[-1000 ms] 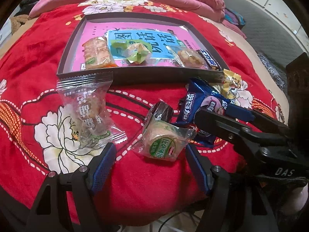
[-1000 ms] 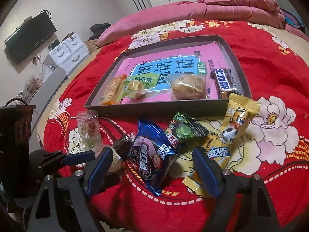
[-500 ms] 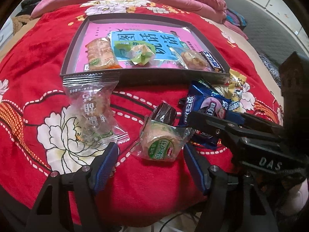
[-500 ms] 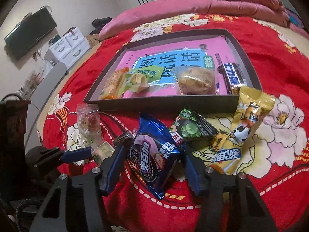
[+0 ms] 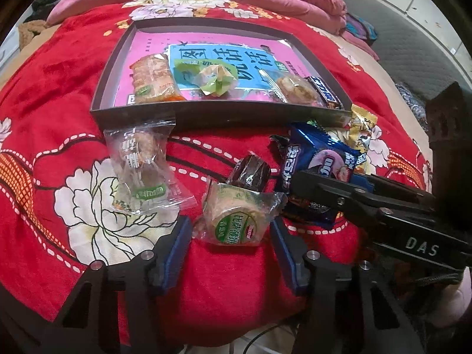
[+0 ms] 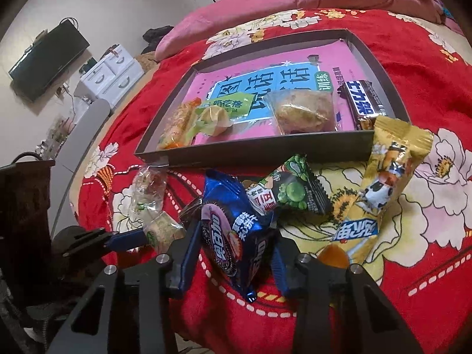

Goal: Organize snacks
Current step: 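Grasp the round cake packet with the left tool while the right tool grasps the blue biscuit bag, then lift the cake packet with the left tool while the right tool carries the blue biscuit bag toward the tray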

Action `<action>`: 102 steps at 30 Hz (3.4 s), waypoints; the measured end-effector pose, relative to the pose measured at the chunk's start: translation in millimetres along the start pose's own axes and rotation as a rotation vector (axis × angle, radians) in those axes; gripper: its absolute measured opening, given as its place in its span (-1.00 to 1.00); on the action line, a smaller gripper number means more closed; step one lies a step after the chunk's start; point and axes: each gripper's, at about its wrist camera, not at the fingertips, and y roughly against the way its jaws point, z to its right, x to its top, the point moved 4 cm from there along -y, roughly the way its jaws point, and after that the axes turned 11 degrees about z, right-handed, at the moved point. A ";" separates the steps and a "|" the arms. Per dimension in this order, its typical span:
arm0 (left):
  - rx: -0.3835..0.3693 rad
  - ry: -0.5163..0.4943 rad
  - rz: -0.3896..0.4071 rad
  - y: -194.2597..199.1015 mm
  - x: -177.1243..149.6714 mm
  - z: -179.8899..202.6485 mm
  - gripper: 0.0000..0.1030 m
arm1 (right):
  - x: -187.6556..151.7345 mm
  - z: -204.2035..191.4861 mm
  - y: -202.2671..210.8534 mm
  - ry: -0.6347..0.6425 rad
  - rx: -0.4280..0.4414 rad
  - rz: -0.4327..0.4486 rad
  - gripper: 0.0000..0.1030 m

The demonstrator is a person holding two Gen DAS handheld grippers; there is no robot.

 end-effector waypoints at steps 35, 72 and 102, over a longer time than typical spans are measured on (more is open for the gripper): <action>-0.056 0.029 0.044 23.5 7.6 0.3 -0.29 | 16.7 -14.7 20.2 0.038 0.118 0.101 -0.55; -0.040 0.080 0.202 59.8 67.4 2.4 -0.29 | 46.8 3.0 63.1 -0.001 0.097 0.288 -0.55; -0.058 0.094 0.226 37.0 101.1 15.5 -0.29 | 73.6 36.7 70.7 -0.074 0.059 0.368 -0.55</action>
